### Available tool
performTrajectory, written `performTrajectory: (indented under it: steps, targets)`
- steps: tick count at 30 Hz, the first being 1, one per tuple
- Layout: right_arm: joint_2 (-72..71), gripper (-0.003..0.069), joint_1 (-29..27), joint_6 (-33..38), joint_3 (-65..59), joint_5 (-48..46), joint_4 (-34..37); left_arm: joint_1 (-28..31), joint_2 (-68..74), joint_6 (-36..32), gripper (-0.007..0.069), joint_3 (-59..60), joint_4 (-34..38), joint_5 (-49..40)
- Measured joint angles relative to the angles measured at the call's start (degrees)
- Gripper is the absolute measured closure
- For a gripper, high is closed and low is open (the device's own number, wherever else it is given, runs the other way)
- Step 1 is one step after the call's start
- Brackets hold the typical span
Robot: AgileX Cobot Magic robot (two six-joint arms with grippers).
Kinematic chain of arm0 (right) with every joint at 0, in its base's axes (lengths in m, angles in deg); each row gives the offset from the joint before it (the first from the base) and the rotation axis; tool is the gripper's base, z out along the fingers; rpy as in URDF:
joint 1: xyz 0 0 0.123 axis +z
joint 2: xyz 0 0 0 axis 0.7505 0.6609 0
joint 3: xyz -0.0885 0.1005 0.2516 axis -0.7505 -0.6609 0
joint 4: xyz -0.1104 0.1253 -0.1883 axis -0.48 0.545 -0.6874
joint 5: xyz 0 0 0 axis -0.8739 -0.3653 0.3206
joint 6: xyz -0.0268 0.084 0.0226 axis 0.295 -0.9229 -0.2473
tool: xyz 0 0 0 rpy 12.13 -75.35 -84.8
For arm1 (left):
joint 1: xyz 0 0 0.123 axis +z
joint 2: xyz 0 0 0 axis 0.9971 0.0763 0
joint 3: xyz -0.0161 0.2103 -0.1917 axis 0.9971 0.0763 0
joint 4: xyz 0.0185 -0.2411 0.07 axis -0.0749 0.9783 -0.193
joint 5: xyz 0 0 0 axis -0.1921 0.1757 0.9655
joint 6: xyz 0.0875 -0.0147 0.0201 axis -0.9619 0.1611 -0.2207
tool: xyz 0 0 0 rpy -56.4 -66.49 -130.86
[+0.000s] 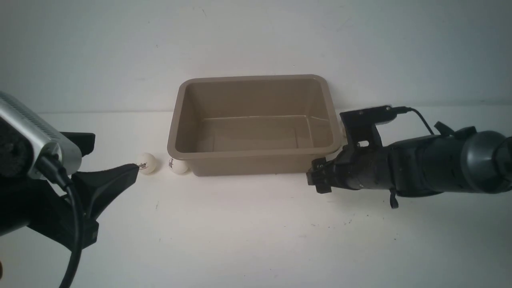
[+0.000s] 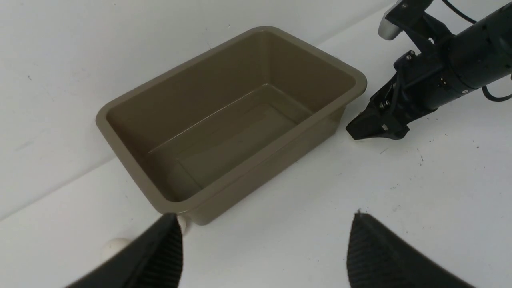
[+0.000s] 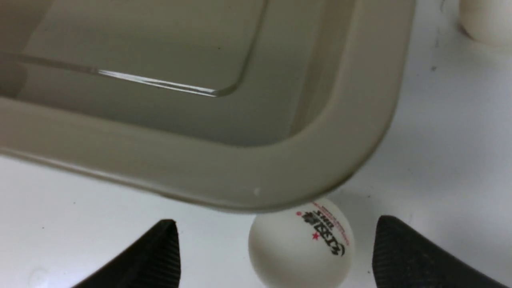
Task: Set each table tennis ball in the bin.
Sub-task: Use the right arm to clamp the table tennis ball closest to it
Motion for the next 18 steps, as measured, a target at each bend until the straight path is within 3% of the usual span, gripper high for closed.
performTrajectory:
  steps: [8,18]
  targets:
    - [0.00,0.0160,0.00,0.43,0.00,0.85,0.00,0.00,0.00,0.00,0.0125,0.00,0.00,0.00]
    - [0.06,0.0173,-1.13,0.73,0.00,3.01,0.00,0.00,0.00,0.00,0.0125,0.00,0.00,0.00]
